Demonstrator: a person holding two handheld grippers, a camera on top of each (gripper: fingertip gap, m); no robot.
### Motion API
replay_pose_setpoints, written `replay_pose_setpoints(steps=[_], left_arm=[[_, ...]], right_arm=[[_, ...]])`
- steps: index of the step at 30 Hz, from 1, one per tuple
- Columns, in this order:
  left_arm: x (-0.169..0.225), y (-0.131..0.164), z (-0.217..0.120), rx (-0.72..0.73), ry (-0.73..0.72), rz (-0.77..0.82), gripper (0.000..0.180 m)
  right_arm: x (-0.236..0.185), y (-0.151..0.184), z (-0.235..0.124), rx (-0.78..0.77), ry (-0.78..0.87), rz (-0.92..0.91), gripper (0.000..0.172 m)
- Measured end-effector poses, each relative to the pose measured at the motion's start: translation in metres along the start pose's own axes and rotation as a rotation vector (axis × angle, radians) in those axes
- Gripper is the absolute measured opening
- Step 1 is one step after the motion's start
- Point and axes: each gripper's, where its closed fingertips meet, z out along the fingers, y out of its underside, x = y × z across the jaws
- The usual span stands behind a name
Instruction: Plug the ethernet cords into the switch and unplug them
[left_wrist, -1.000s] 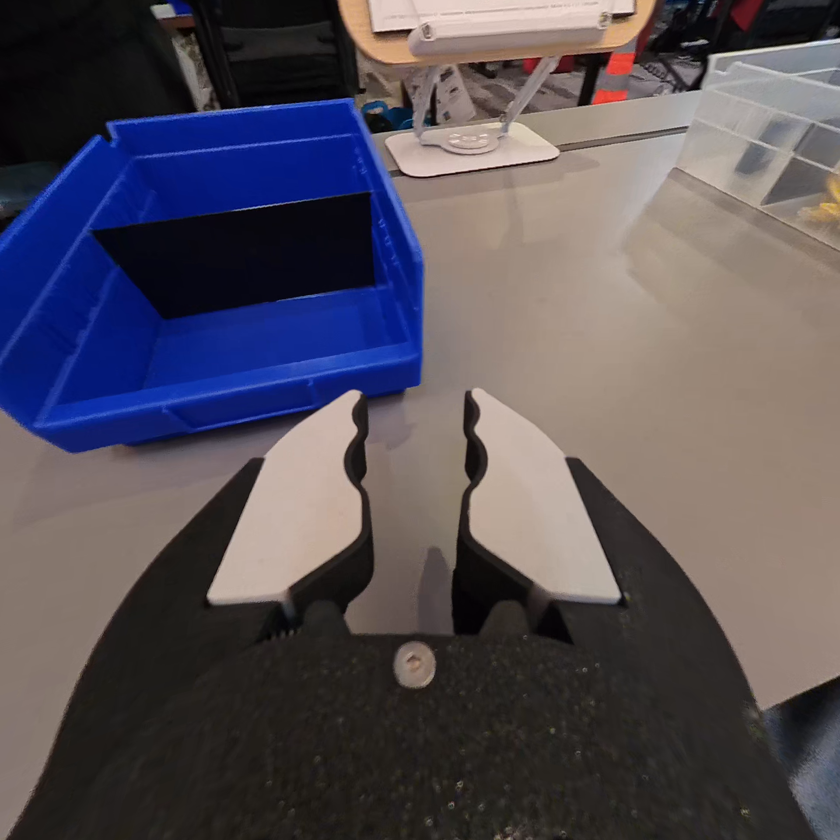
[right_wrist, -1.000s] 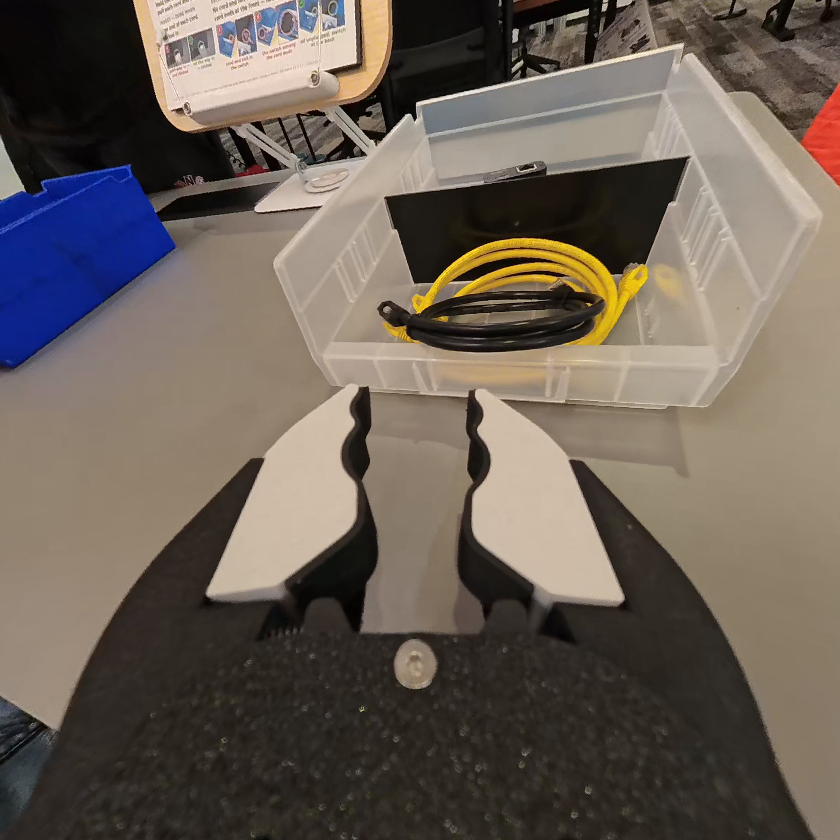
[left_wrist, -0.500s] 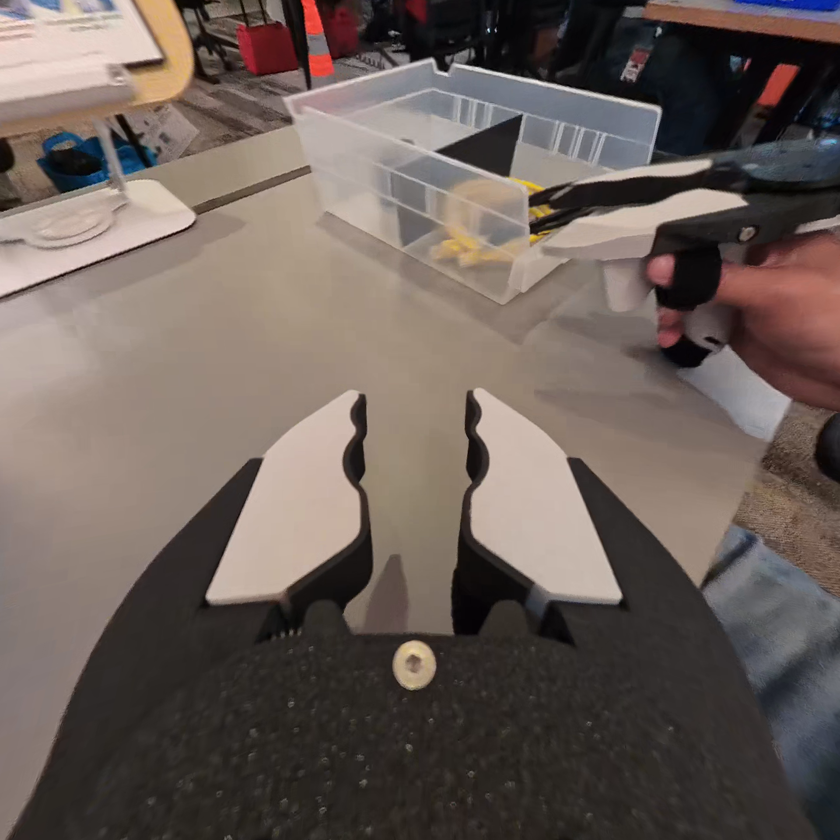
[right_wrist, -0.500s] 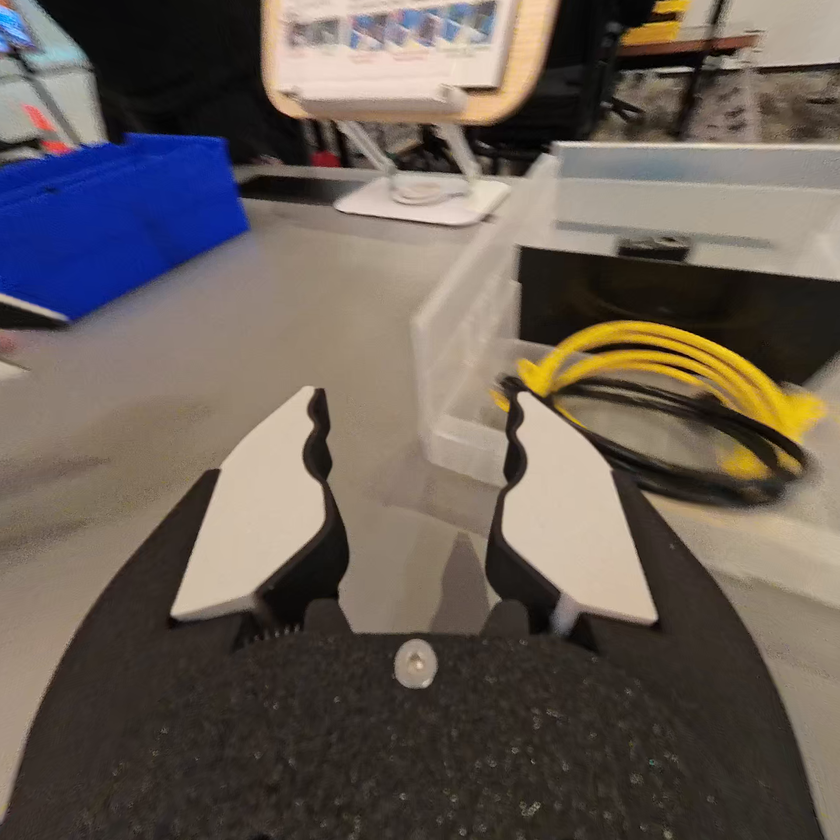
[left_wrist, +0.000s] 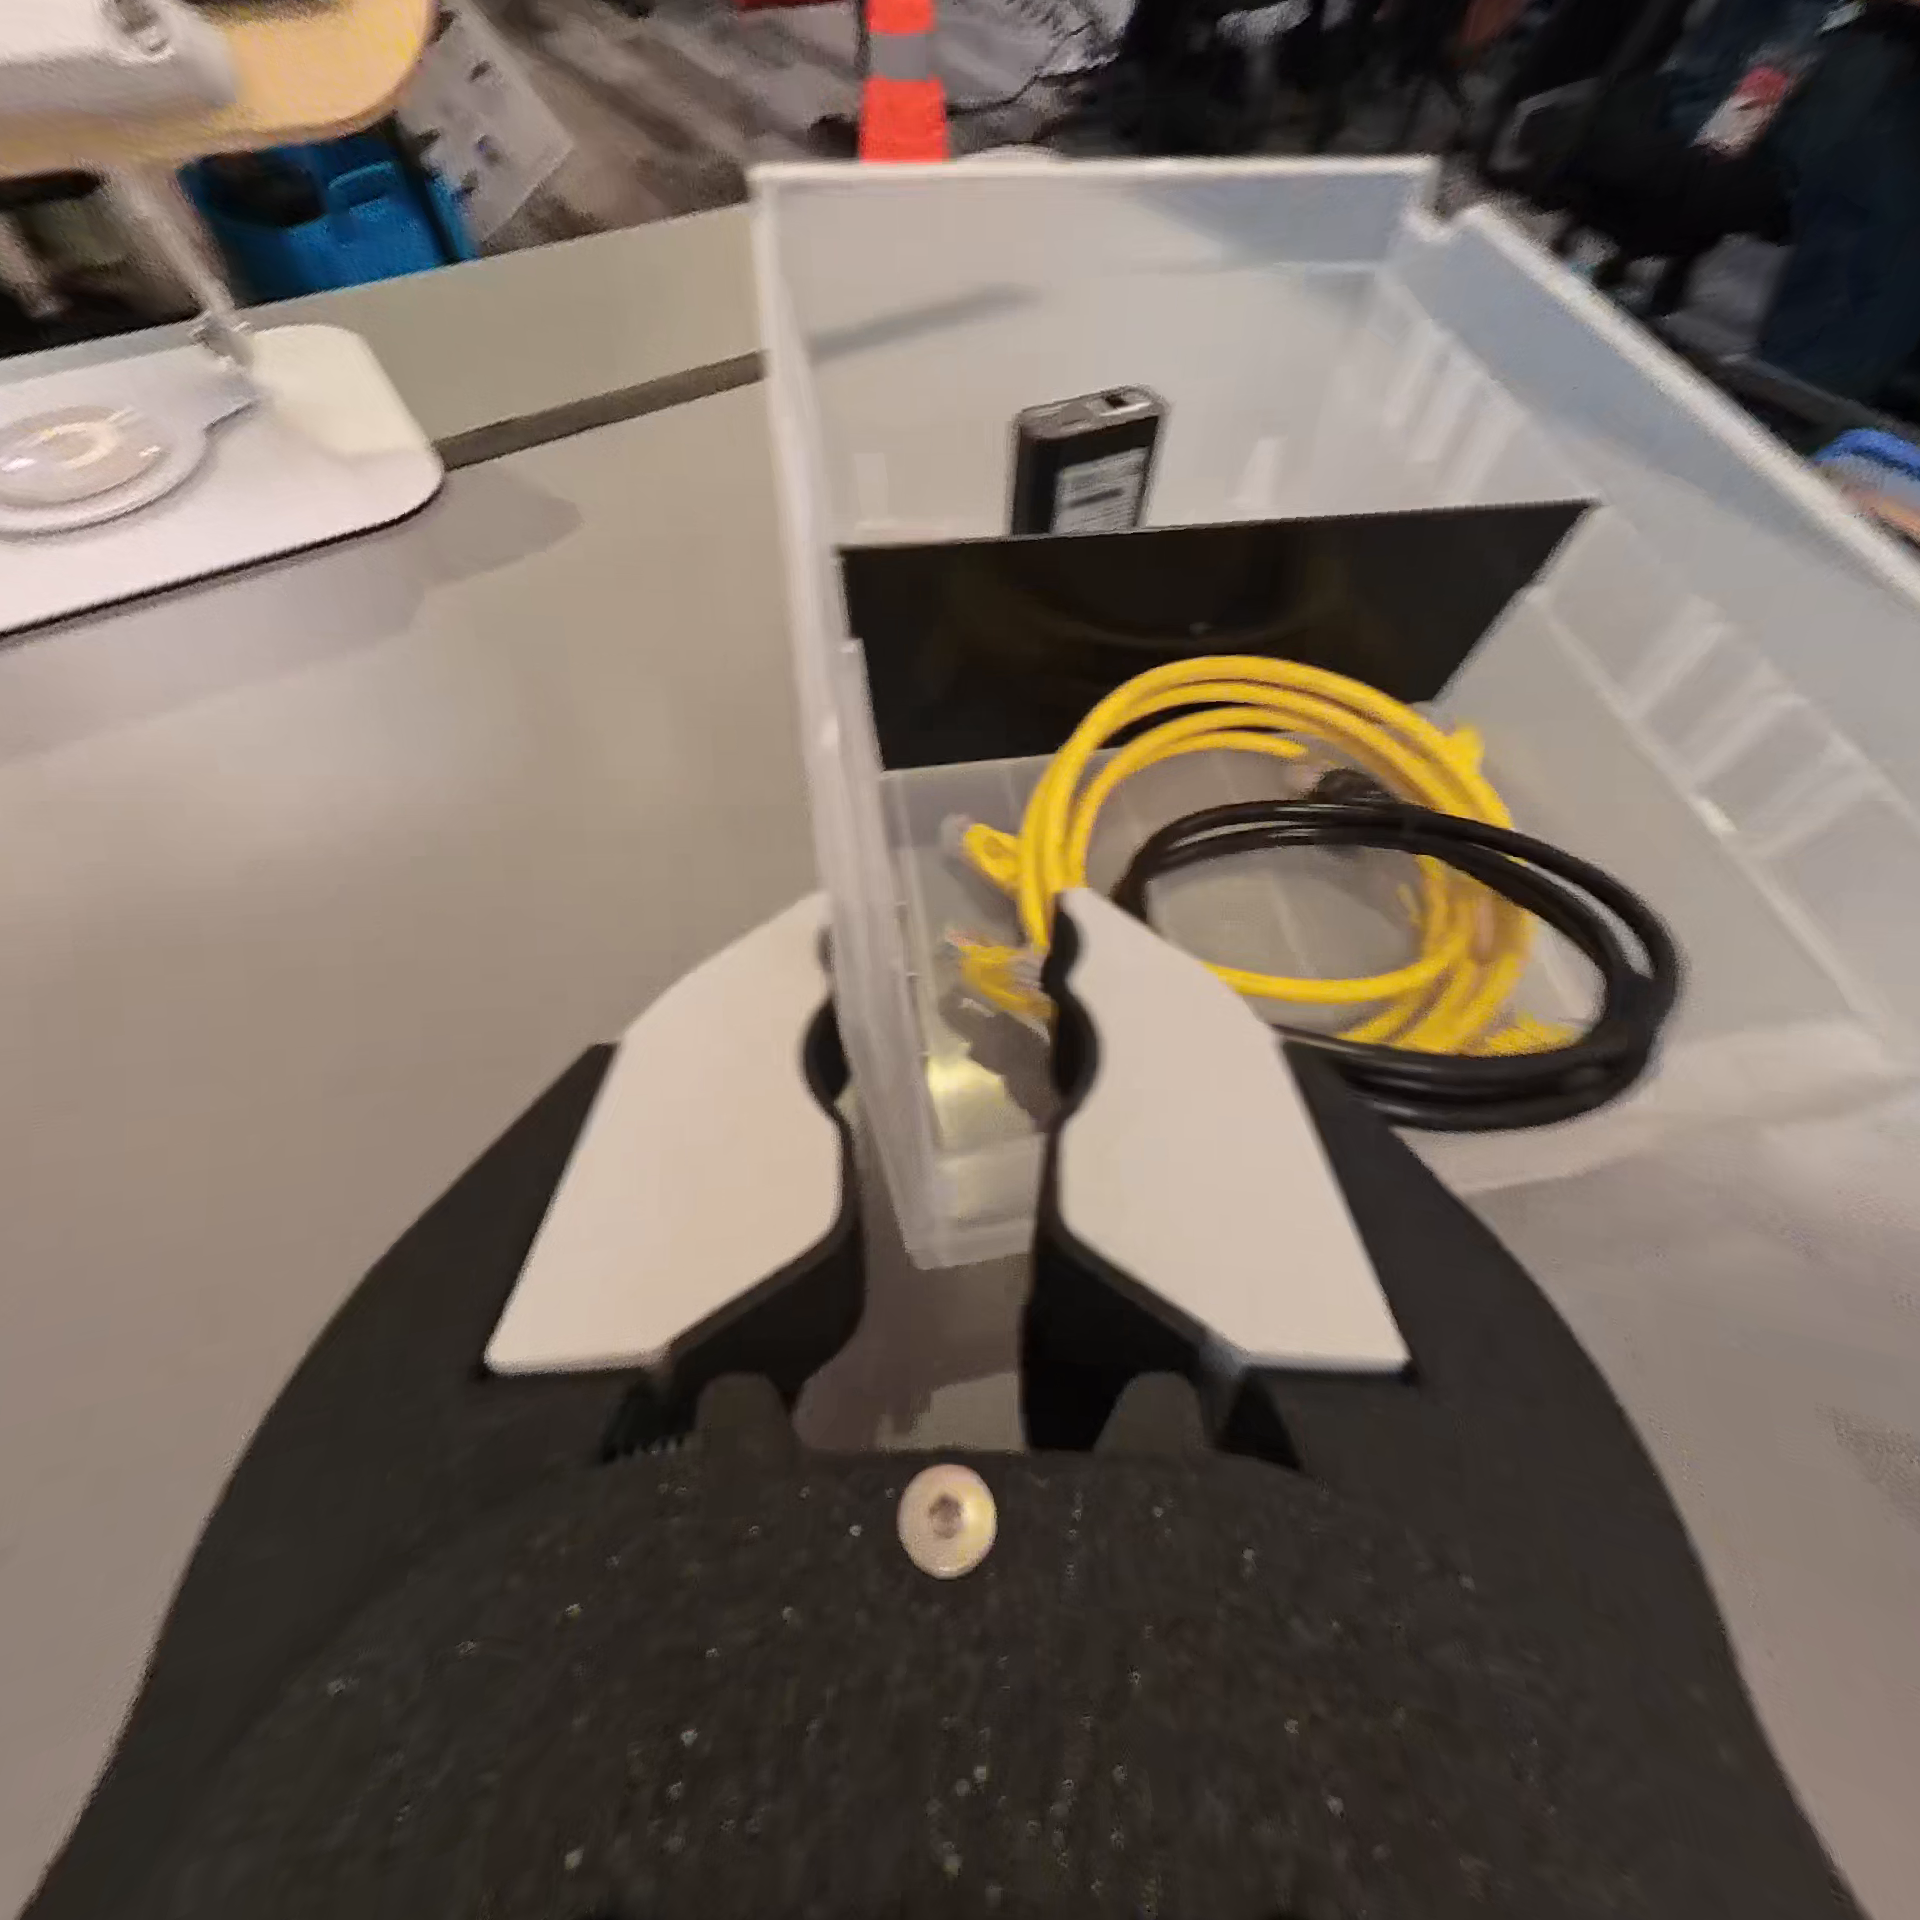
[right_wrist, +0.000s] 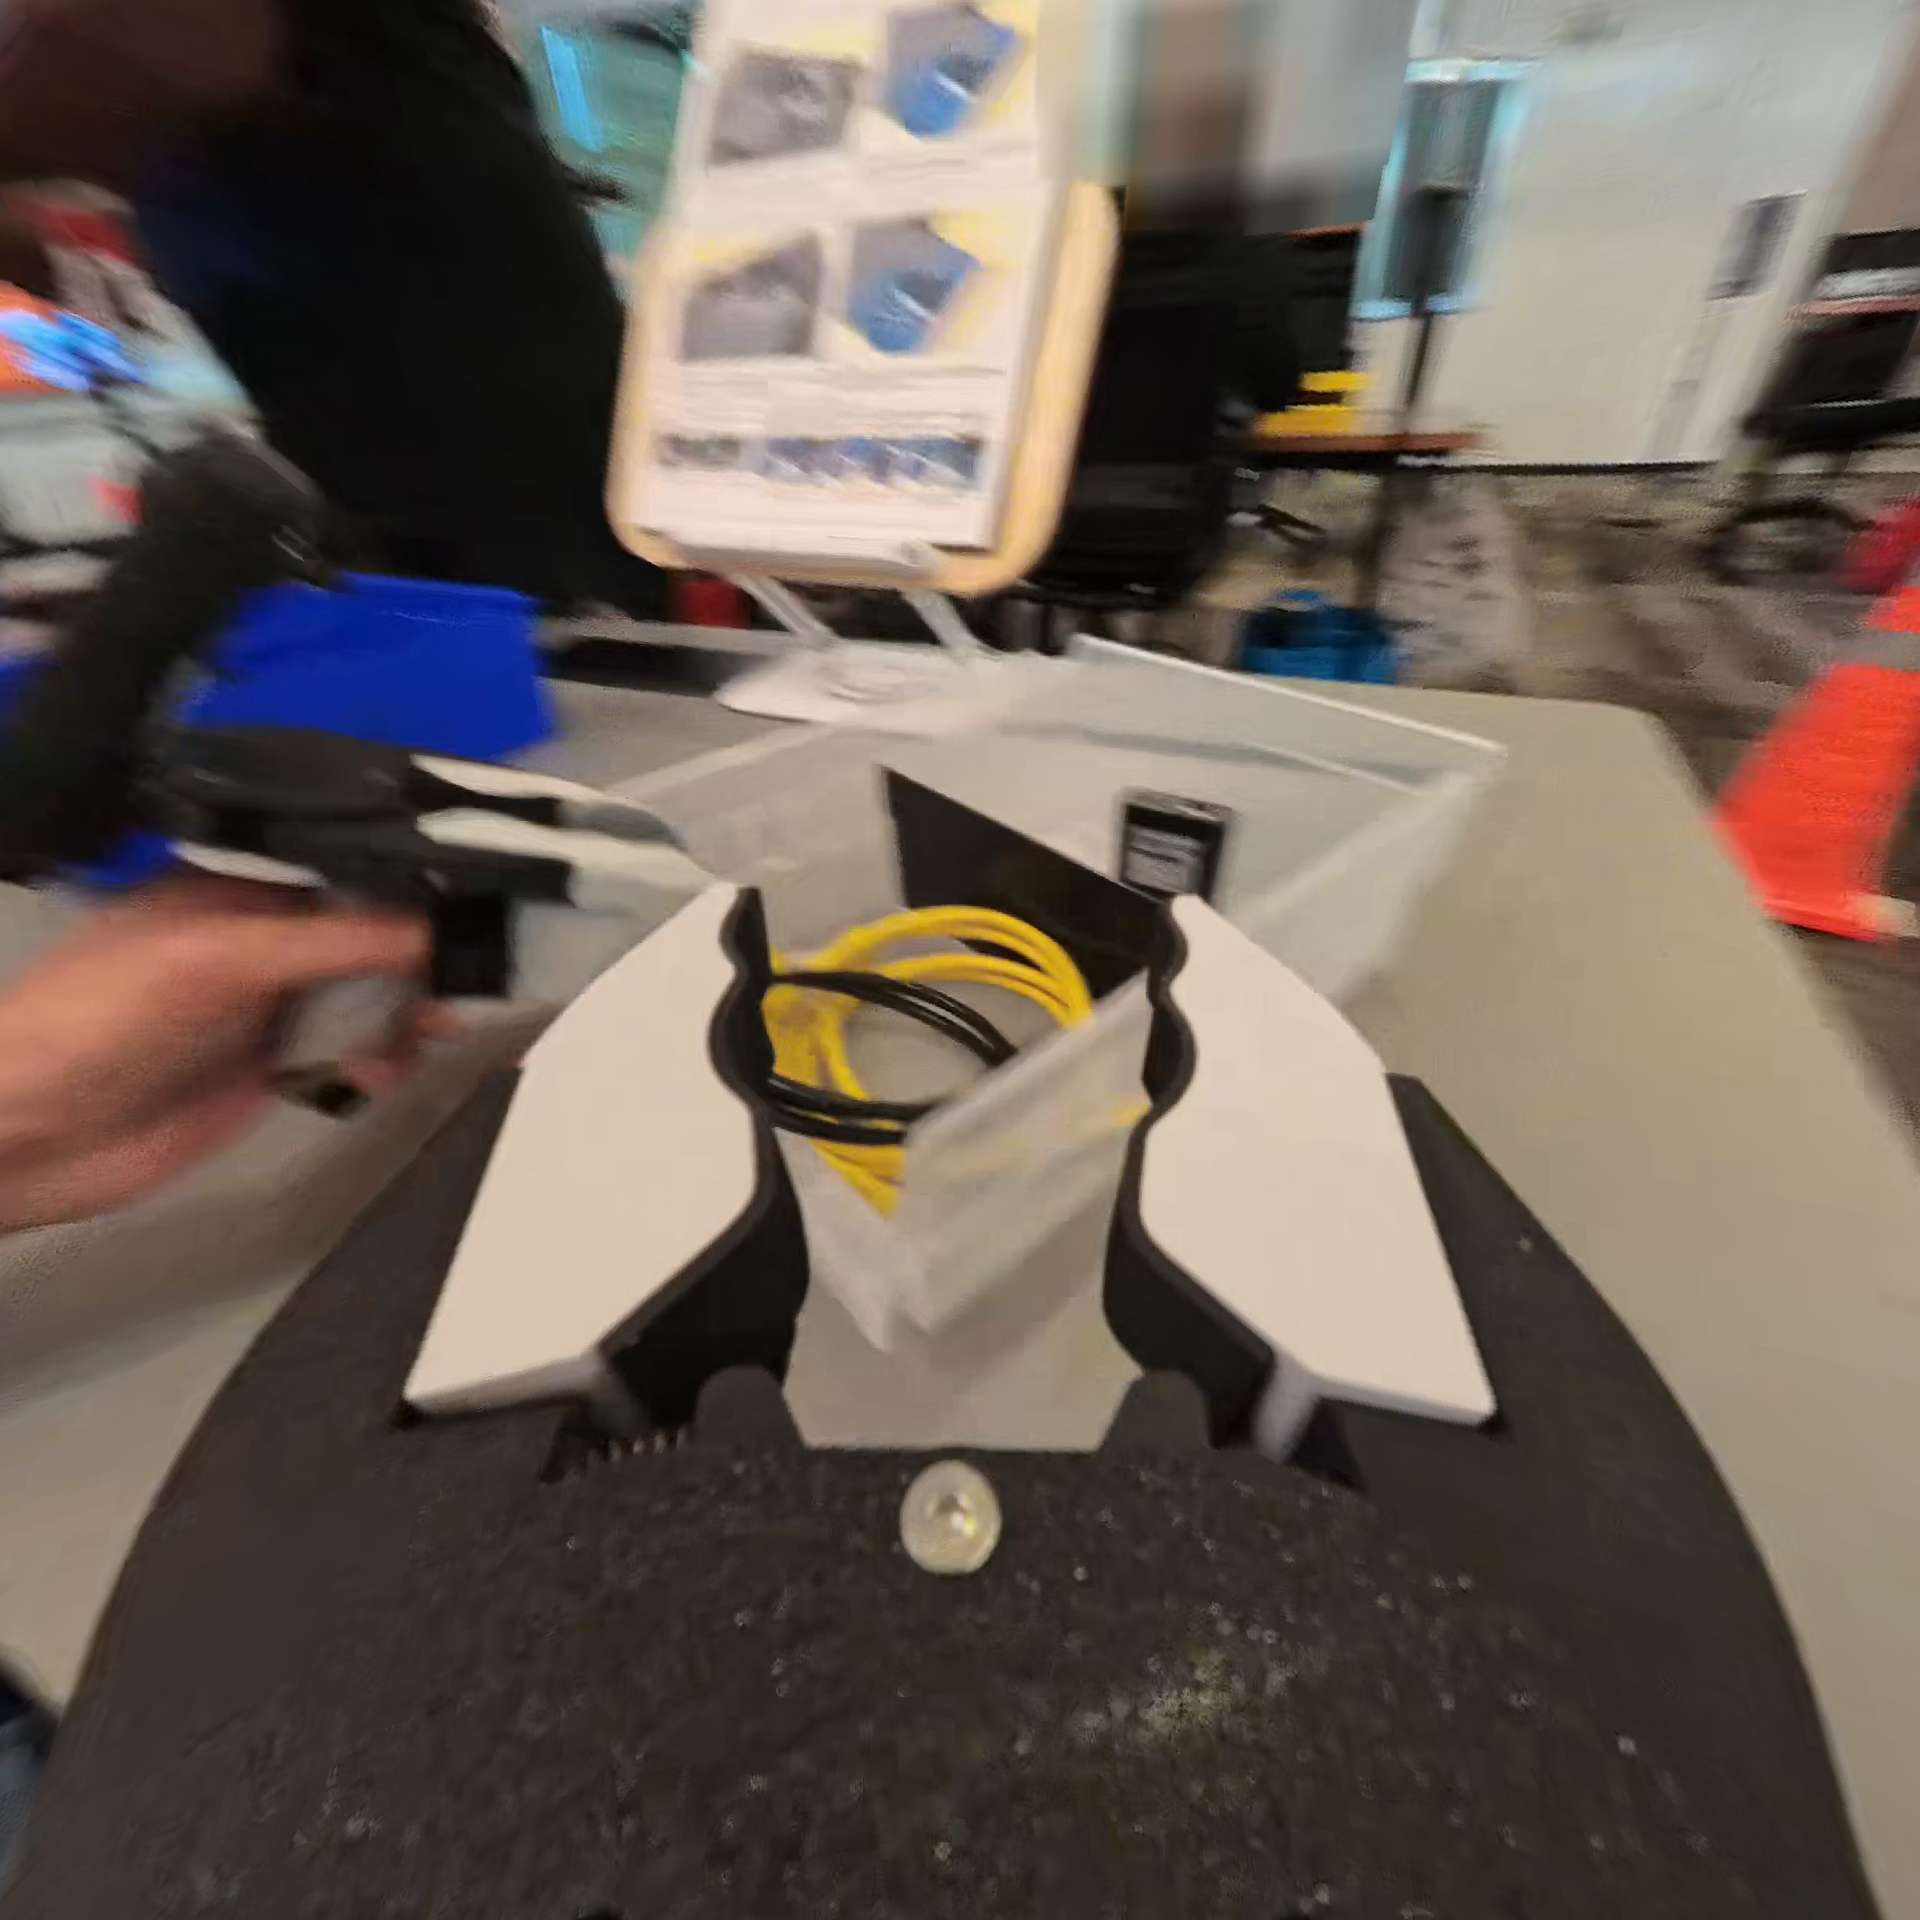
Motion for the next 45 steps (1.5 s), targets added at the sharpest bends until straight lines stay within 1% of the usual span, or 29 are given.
replay_pose_setpoints(steps=[1, 2, 3, 5, 7, 9, 10, 11, 13, 14, 15, 16, 18, 22, 25, 27, 30, 34, 35, 37, 38, 40, 43, 45], left_arm=[[-0.008, 0.001, 0.002, -0.018, -0.041, -0.012, 0.016], [-0.014, 0.001, 0.003, -0.03, -0.071, -0.021, 0.005], [-0.015, 0.001, 0.003, -0.037, -0.063, -0.023, 0.005], [-0.019, 0.001, 0.003, -0.038, -0.095, -0.035, 0.005], [-0.018, 0.003, 0.0, -0.027, -0.121, -0.059, 0.005], [-0.012, 0.006, -0.006, -0.013, -0.117, -0.076, 0.005], [-0.008, 0.007, -0.009, -0.009, -0.112, -0.073, 0.004], [-0.005, 0.009, -0.013, -0.004, -0.111, -0.064, 0.004], [-0.007, 0.013, -0.022, -0.016, -0.154, -0.027, 0.004], [-0.011, 0.014, -0.028, -0.014, -0.155, -0.036, 0.005], [-0.012, 0.013, -0.035, 0.006, -0.125, -0.068, 0.005], [-0.015, 0.012, -0.042, 0.011, -0.125, -0.081, 0.006], [-0.028, 0.009, -0.058, 0.024, -0.178, -0.065, 0.005], [-0.07, -0.001, -0.1, 0.084, -0.304, -0.05, 0.005], [-0.112, 0.004, -0.133, 0.094, -0.394, -0.087, 0.005], [-0.141, 0.014, -0.152, 0.087, -0.447, -0.111, 0.004], [-0.179, 0.036, -0.176, 0.079, -0.489, -0.167, 0.004], [-0.214, 0.065, -0.186, 0.04, -0.528, -0.218, 0.004], [-0.22, 0.071, -0.185, 0.034, -0.527, -0.226, 0.004], [-0.227, 0.079, -0.181, 0.058, -0.501, -0.274, 0.004], [-0.228, 0.081, -0.18, 0.079, -0.477, -0.325, 0.005], [-0.227, 0.08, -0.179, 0.123, -0.442, -0.365, 0.009], [-0.218, 0.077, -0.177, 0.108, -0.385, -0.345, 0.029], [-0.21, 0.067, -0.184, 0.128, -0.347, -0.328, 0.041]], right_arm=[[0.012, 0.009, -0.001, -0.031, 0.076, -0.037, 0.072], [0.024, 0.02, 0.0, -0.075, 0.169, -0.058, 0.074], [0.031, 0.032, 0.003, -0.129, 0.225, -0.058, 0.074], [0.024, 0.056, 0.014, -0.207, 0.223, -0.008, 0.081], [0.015, 0.075, 0.027, -0.239, 0.215, 0.103, 0.082], [0.017, 0.091, 0.035, -0.302, 0.276, 0.165, 0.07], [0.015, 0.092, 0.038, -0.324, 0.273, 0.158, 0.071], [0.012, 0.09, 0.04, -0.313, 0.263, 0.162, 0.059], [0.01, 0.088, 0.04, -0.319, 0.297, 0.222, 0.042], [0.012, 0.085, 0.035, -0.342, 0.336, 0.263, 0.019], [0.011, 0.082, 0.034, -0.364, 0.334, 0.255, 0.013], [0.006, 0.078, 0.035, -0.381, 0.328, 0.244, 0.012], [-0.008, 0.071, 0.042, -0.373, 0.324, 0.236, 0.01], [-0.045, 0.054, 0.076, -0.336, 0.257, 0.182, 0.008], [-0.087, 0.047, 0.109, -0.338, 0.174, 0.167, 0.007], [-0.118, 0.048, 0.131, -0.349, 0.134, 0.142, 0.007], [-0.16, 0.053, 0.157, -0.378, 0.07, 0.101, 0.007], [-0.197, 0.072, 0.182, -0.431, 0.033, 0.075, 0.008], [-0.203, 0.08, 0.187, -0.45, 0.023, 0.073, 0.008], [-0.209, 0.081, 0.191, -0.42, 0.001, 0.076, 0.011], [-0.211, 0.081, 0.192, -0.42, -0.016, 0.063, 0.013], [-0.211, 0.081, 0.193, -0.426, -0.045, 0.052, 0.015], [-0.214, 0.08, 0.191, -0.418, -0.138, 0.087, 0.022], [-0.217, 0.075, 0.185, -0.388, -0.217, 0.099, 0.024]])
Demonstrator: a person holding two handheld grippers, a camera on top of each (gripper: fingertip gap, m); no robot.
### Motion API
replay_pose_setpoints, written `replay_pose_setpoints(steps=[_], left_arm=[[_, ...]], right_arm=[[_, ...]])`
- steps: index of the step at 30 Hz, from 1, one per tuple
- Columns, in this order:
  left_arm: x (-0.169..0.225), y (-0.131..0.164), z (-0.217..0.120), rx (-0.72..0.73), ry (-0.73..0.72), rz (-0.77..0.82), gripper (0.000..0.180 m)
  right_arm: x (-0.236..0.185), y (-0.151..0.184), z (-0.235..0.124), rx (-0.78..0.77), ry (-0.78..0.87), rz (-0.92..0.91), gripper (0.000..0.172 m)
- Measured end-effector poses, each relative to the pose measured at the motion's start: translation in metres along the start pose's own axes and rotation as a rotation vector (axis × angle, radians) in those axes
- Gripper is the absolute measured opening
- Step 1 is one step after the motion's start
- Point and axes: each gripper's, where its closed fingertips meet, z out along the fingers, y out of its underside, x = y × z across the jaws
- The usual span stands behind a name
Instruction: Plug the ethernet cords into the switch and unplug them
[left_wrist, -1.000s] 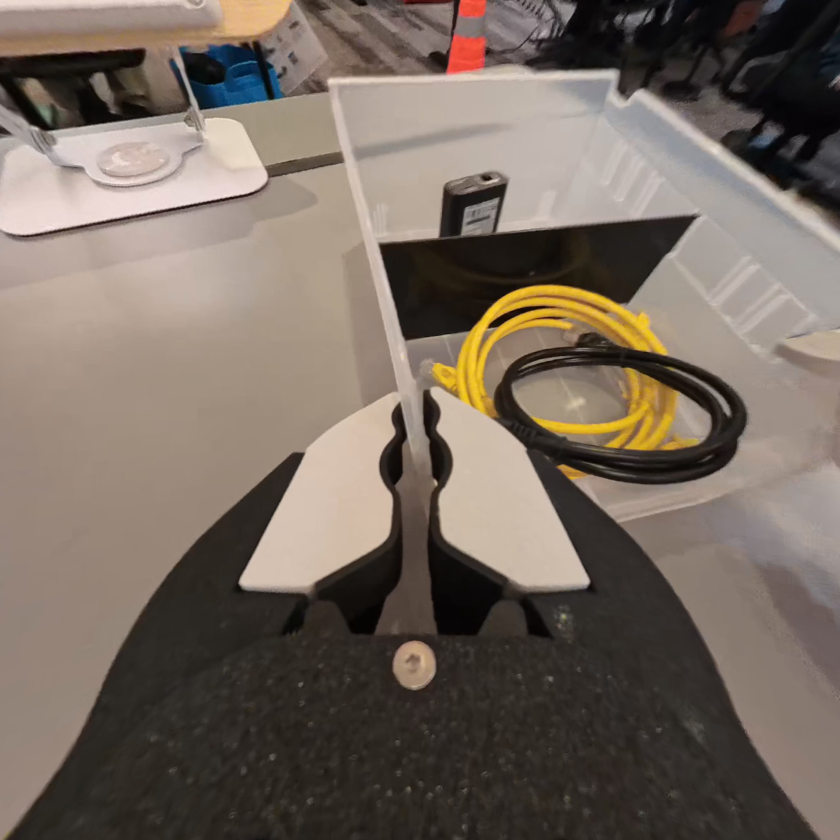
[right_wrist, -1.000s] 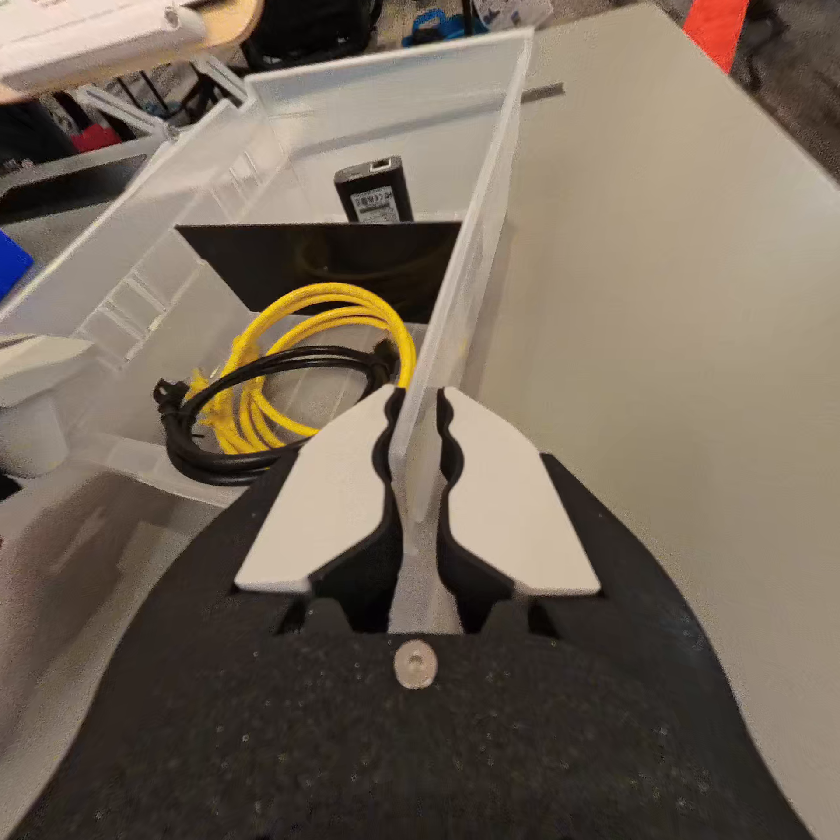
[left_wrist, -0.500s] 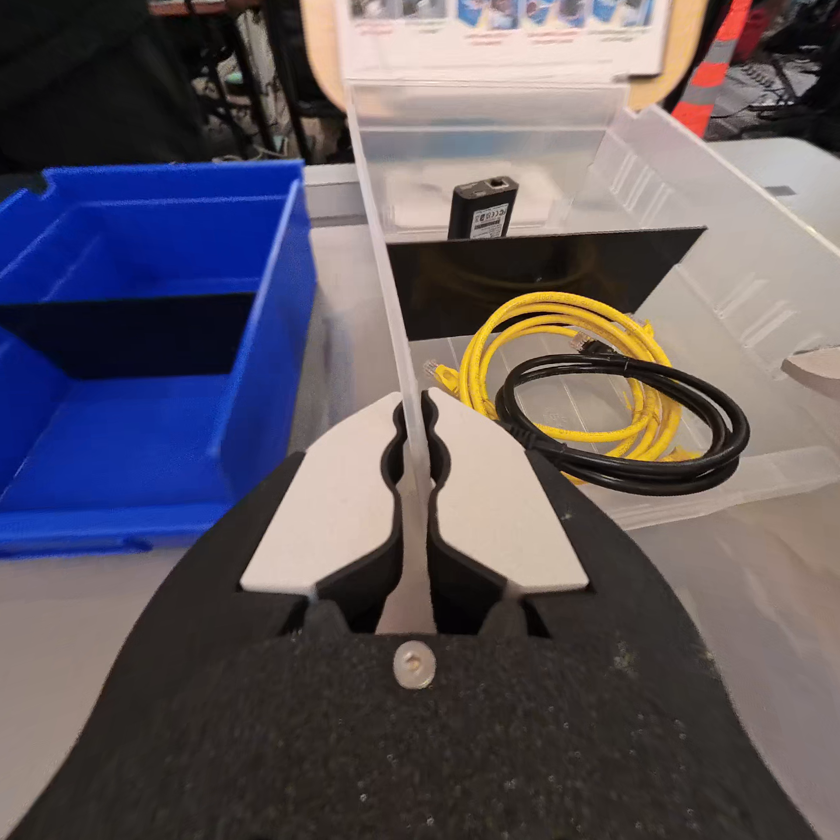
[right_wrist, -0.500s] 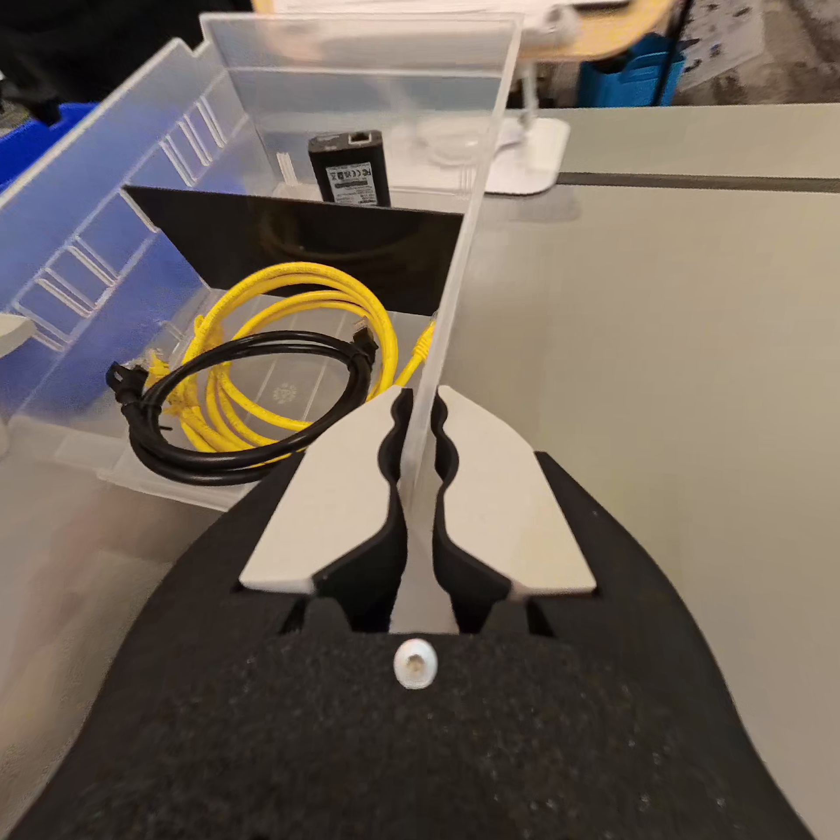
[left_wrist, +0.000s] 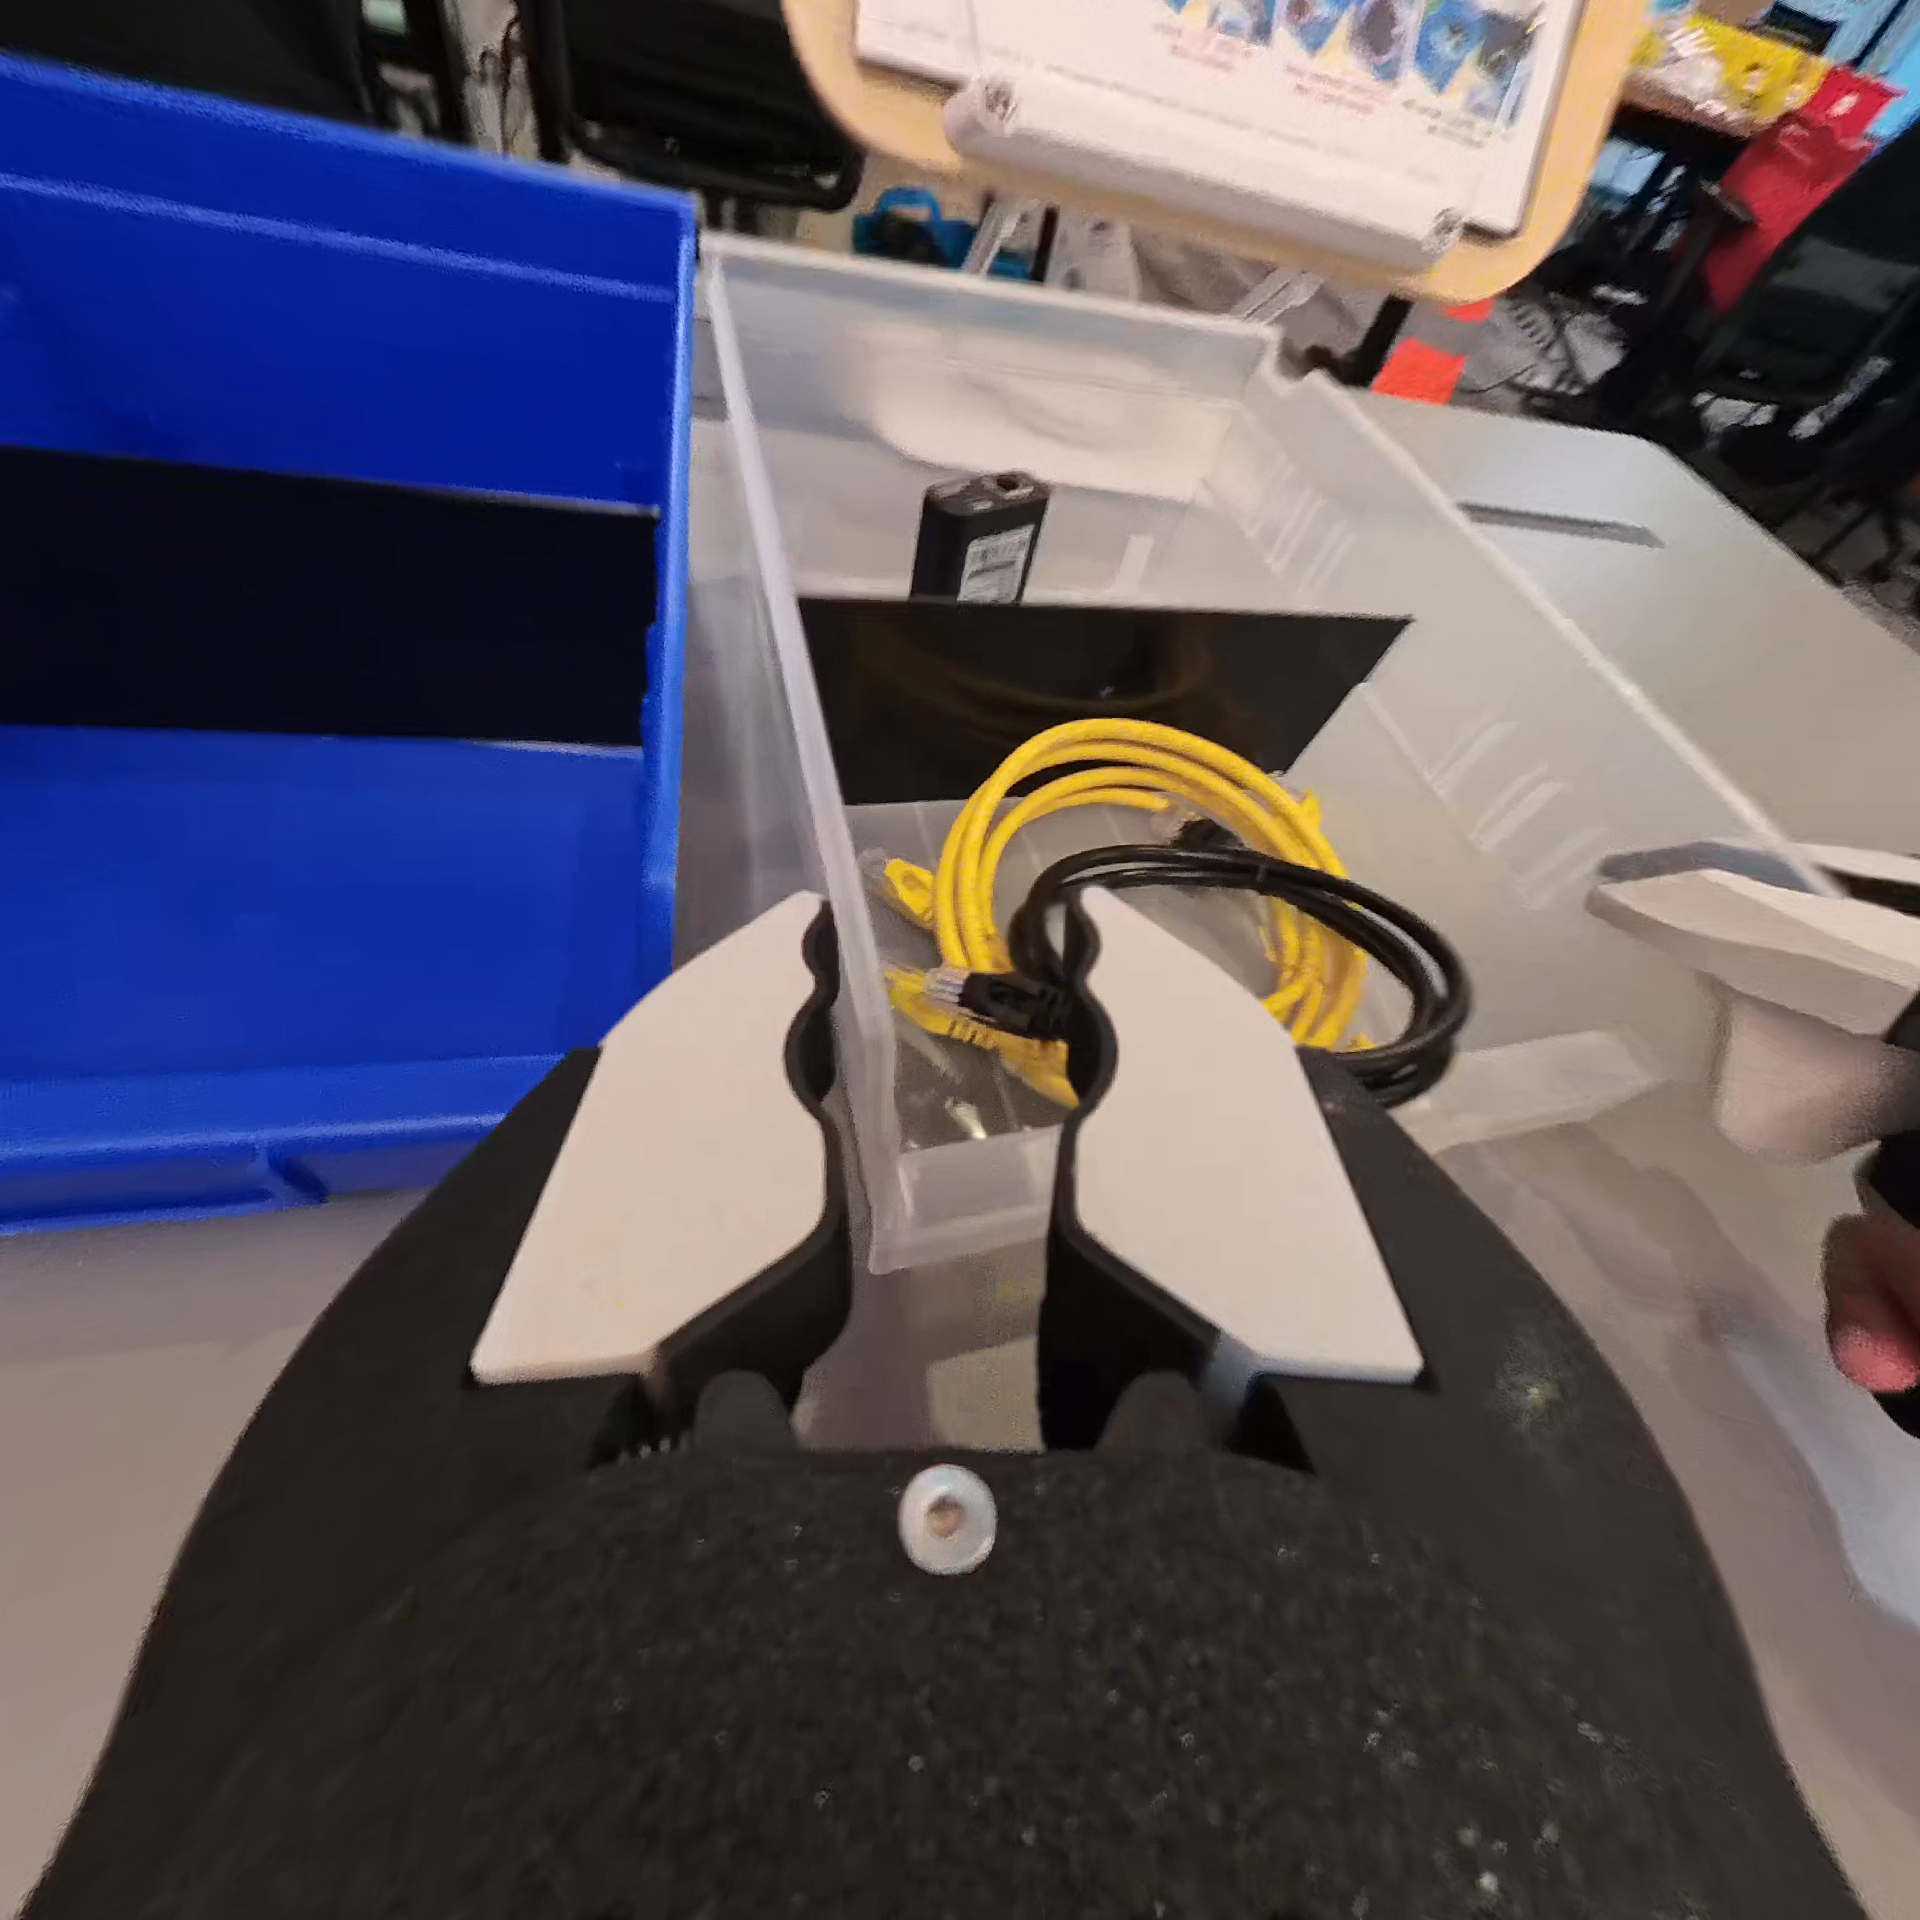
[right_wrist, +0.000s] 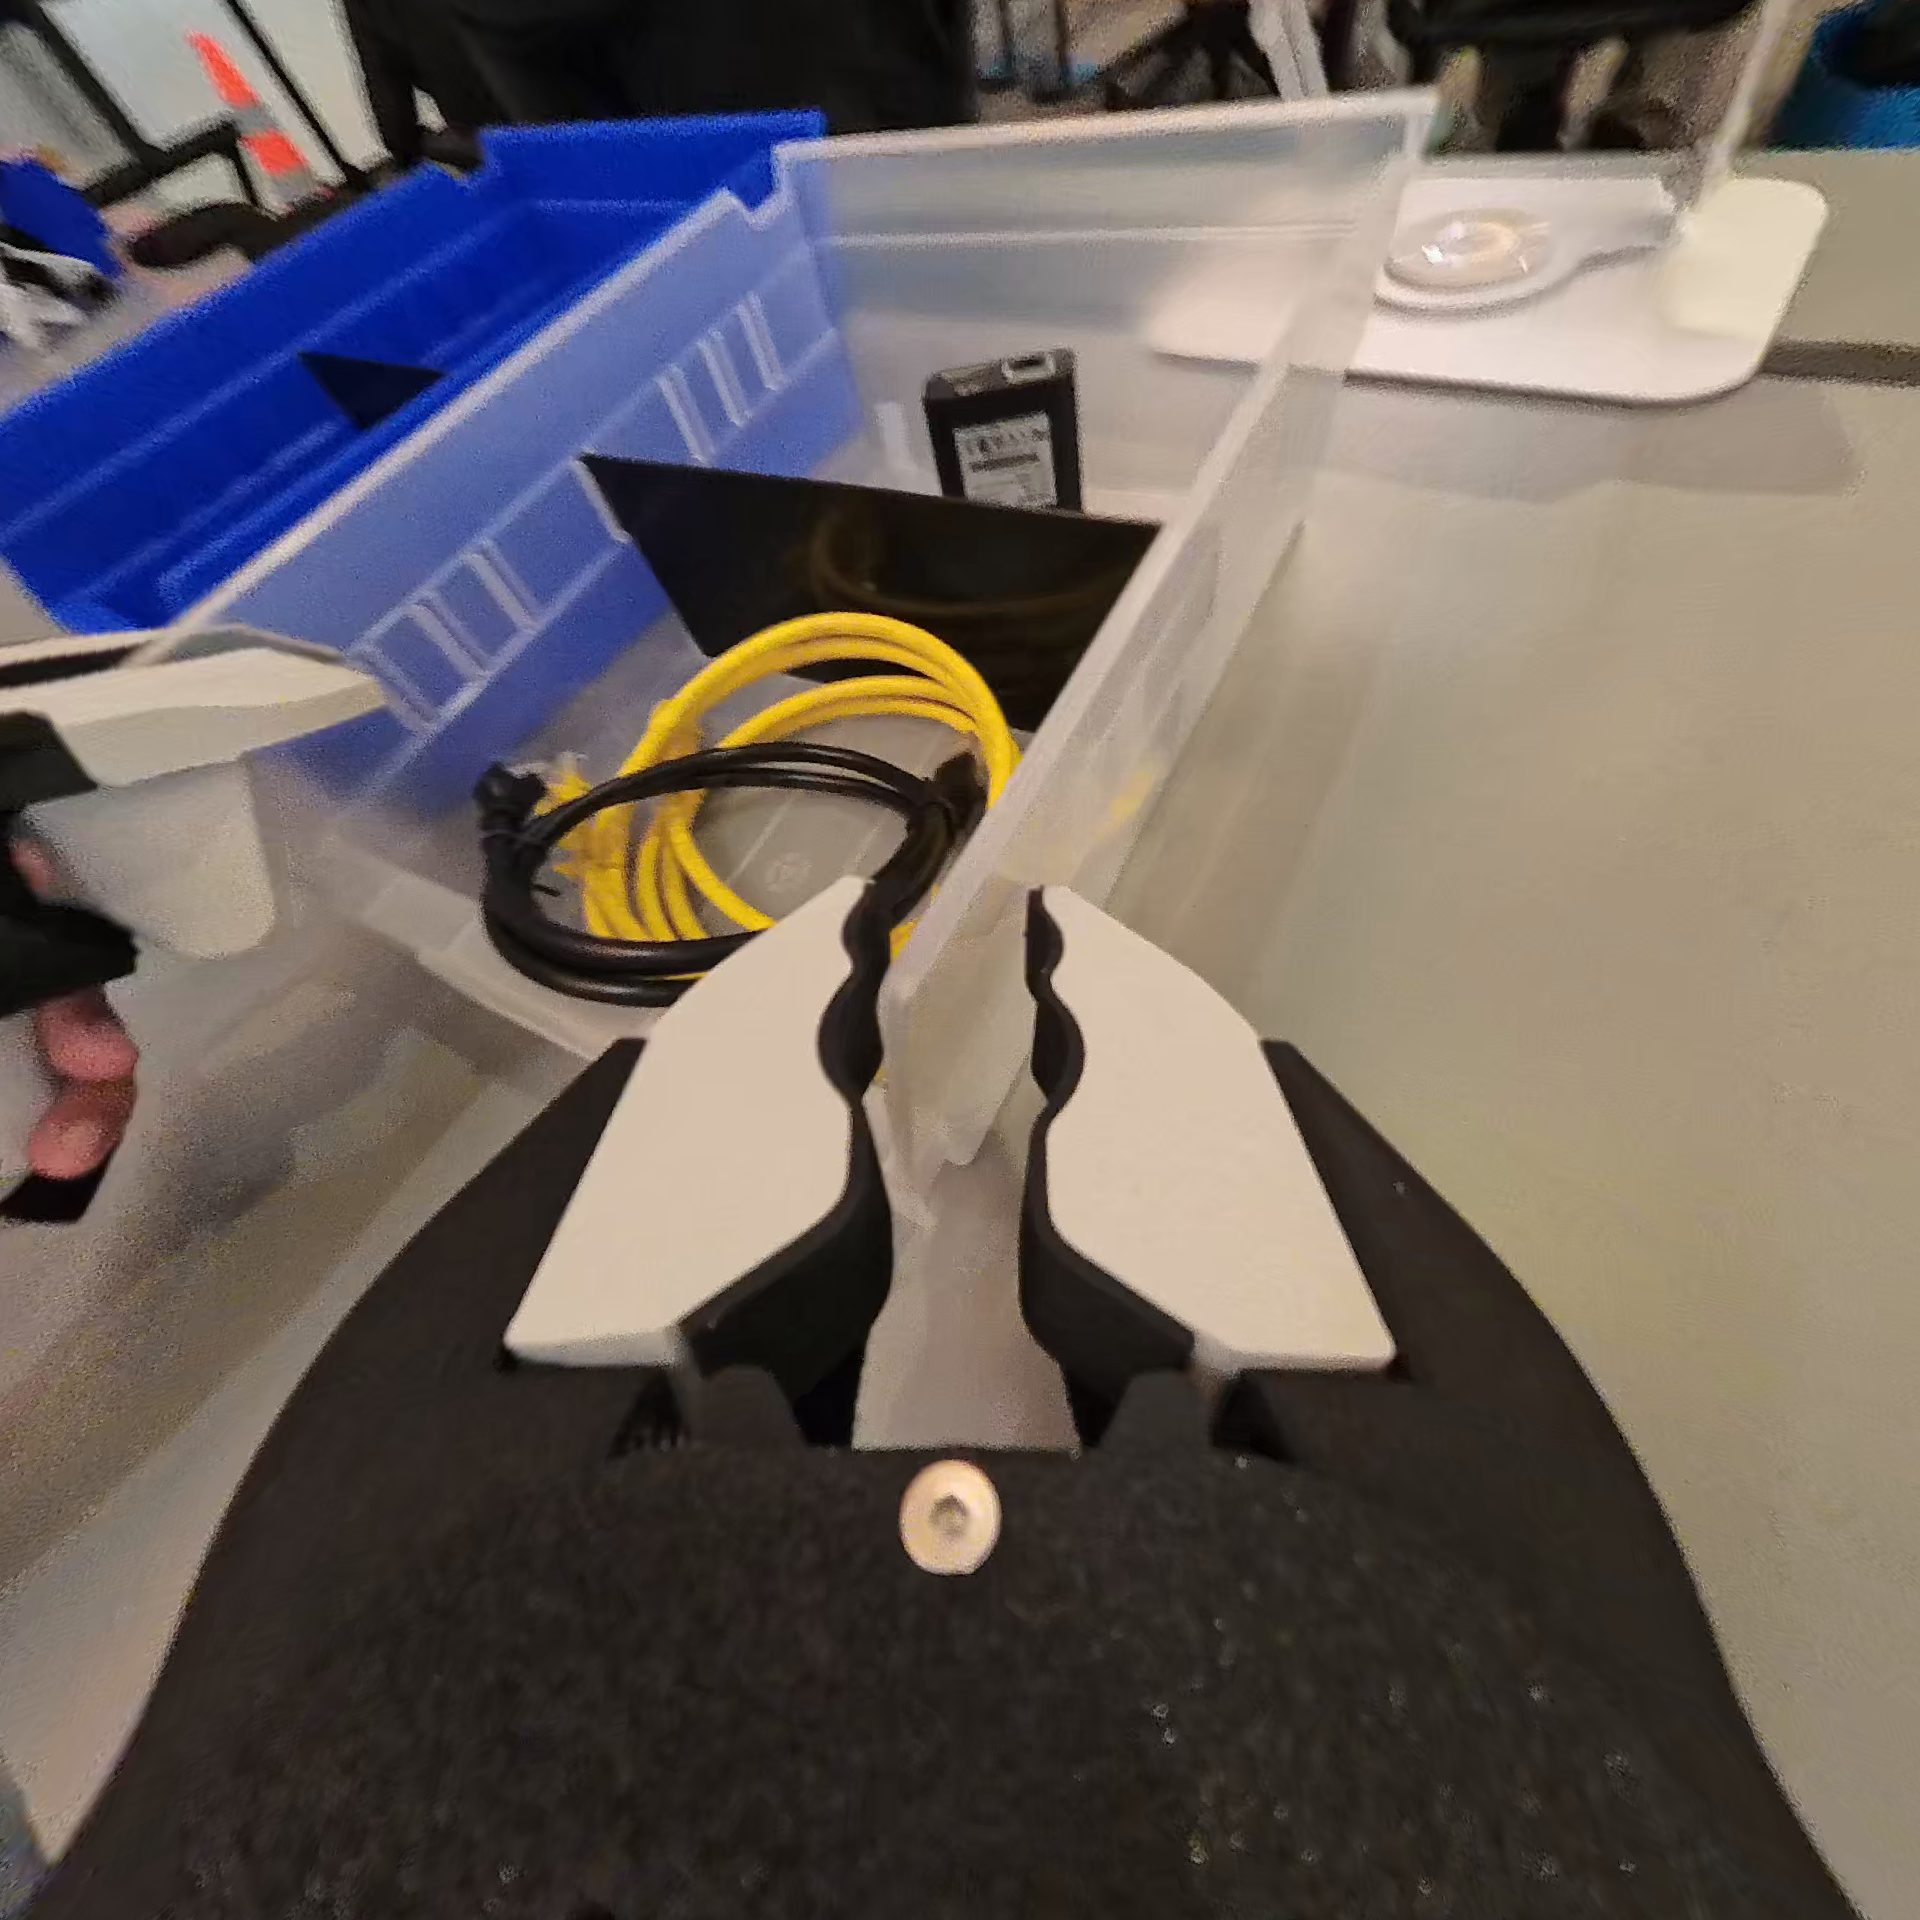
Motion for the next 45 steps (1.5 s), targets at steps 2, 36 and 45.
replay_pose_setpoints(steps=[2, 36, 45], left_arm=[[0.001, -0.015, -0.016, 0.045, 0.028, 0.014, 0.042], [-0.232, 0.015, -0.088, -0.091, -0.274, -0.012, 0.004], [-0.193, 0.065, -0.19, -0.076, -0.327, -0.044, 0.003]], right_arm=[[0.001, -0.01, -0.015, 0.091, -0.035, -0.048, 0.028], [-0.166, 0.057, -0.023, 0.044, -0.214, -0.465, 0.049], [-0.242, 0.056, 0.009, -0.028, -0.361, -0.214, 0.066]])
